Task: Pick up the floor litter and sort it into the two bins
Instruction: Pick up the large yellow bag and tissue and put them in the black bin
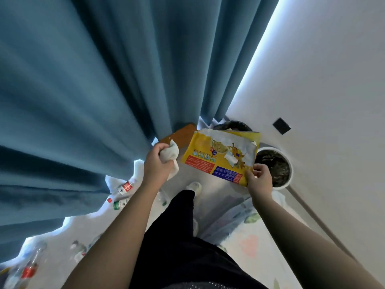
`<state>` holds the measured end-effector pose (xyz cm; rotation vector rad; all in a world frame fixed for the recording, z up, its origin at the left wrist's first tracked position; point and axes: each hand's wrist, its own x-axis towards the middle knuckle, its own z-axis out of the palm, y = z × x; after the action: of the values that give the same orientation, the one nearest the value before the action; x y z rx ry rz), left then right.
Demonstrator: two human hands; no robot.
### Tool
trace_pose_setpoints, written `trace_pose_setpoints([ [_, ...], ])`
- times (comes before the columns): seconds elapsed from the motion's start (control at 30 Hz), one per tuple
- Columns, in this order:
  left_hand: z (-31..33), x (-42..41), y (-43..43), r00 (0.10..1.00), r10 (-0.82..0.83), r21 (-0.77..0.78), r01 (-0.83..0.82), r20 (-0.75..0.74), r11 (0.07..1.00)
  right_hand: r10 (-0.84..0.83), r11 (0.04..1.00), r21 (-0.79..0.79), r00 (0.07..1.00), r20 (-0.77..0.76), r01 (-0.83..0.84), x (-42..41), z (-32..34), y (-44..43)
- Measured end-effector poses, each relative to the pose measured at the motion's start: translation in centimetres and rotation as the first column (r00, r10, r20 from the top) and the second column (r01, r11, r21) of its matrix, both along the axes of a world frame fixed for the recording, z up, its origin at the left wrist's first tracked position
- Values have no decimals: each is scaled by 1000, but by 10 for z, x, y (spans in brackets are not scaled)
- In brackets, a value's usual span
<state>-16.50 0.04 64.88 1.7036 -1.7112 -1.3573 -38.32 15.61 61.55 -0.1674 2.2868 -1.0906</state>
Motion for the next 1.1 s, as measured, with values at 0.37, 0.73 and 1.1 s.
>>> trace_pose_setpoints([
  [0.37, -7, -121, -129, 978, -204, -4, 204, 37, 979, -219, 976, -8, 975, 25, 219, -87, -8, -98],
  [0.73, -29, -244, -157, 900, -428, 70, 423, 82, 903, -311, 948, 72, 950, 16, 309, -167, -18, -94],
  [1.1, -149, -382, -154, 869, -455, 144, 434, 196, 890, -174, 980, 103, 983, 51, 168, -317, -114, -107],
])
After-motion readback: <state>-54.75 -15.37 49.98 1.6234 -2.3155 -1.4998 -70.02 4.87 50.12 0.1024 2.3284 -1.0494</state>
